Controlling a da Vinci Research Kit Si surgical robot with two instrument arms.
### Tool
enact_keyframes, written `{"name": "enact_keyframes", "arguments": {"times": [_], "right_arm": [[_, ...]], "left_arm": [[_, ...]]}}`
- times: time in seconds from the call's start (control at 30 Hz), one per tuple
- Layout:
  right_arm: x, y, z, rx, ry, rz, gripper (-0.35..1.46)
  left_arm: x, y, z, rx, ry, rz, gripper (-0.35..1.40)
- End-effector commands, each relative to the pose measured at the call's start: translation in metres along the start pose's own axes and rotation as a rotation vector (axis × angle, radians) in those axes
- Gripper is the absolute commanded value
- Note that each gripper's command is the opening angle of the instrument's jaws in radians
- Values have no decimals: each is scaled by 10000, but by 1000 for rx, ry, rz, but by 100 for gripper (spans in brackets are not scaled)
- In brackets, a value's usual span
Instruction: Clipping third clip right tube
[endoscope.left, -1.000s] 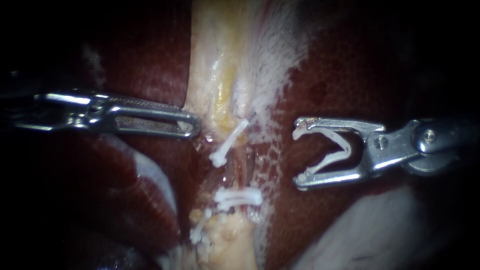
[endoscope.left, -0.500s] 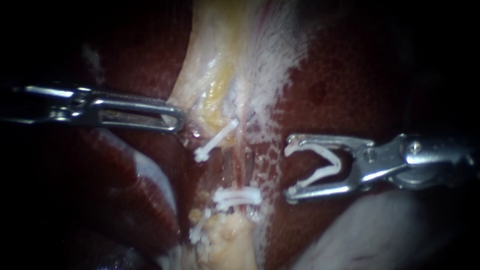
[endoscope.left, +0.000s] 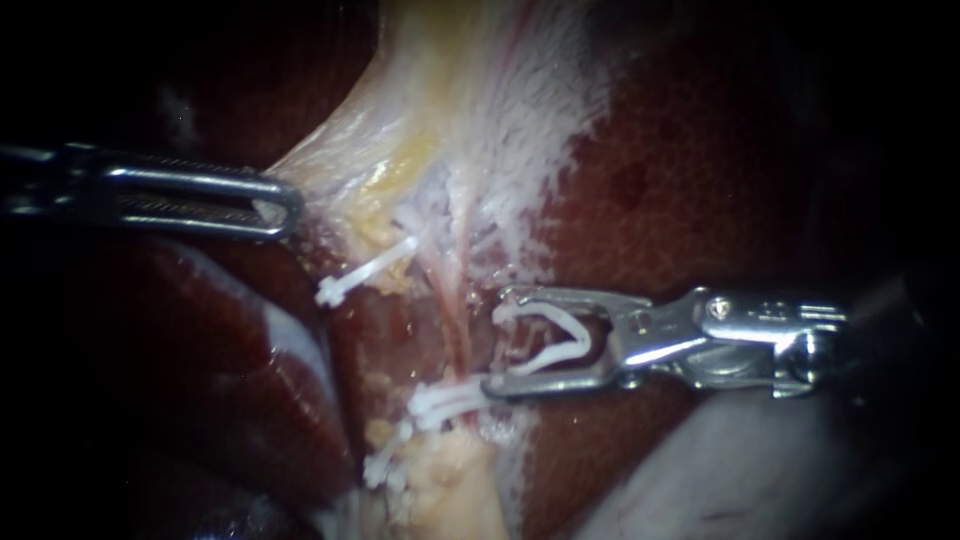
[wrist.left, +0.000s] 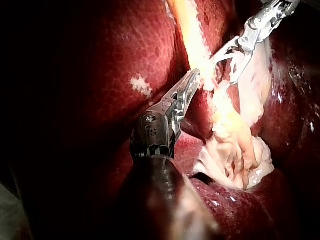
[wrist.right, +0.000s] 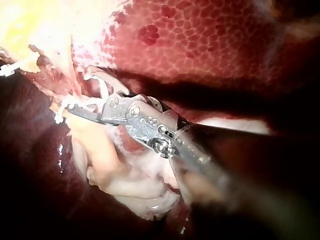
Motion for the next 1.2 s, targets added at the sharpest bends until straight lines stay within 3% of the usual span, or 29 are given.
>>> {"name": "enact_keyframes", "arguments": {"times": [0.03, 0.53, 0.93, 1.2], "right_arm": [[1, 0, 3, 5, -2, 1, 59], [15, -2, 34, 55, -13, 2, 53], [21, -10, 40, 81, -18, -2, 46], [18, -3, 35, 82, -19, -3, 25]], "left_arm": [[-1, -3, 0, -3, 0, 3, -35], [-2, -6, -1, 0, 1, 9, -35], [-1, -4, 0, 0, 1, 10, -35], [-1, -3, 0, 0, 1, 10, -35]]}}
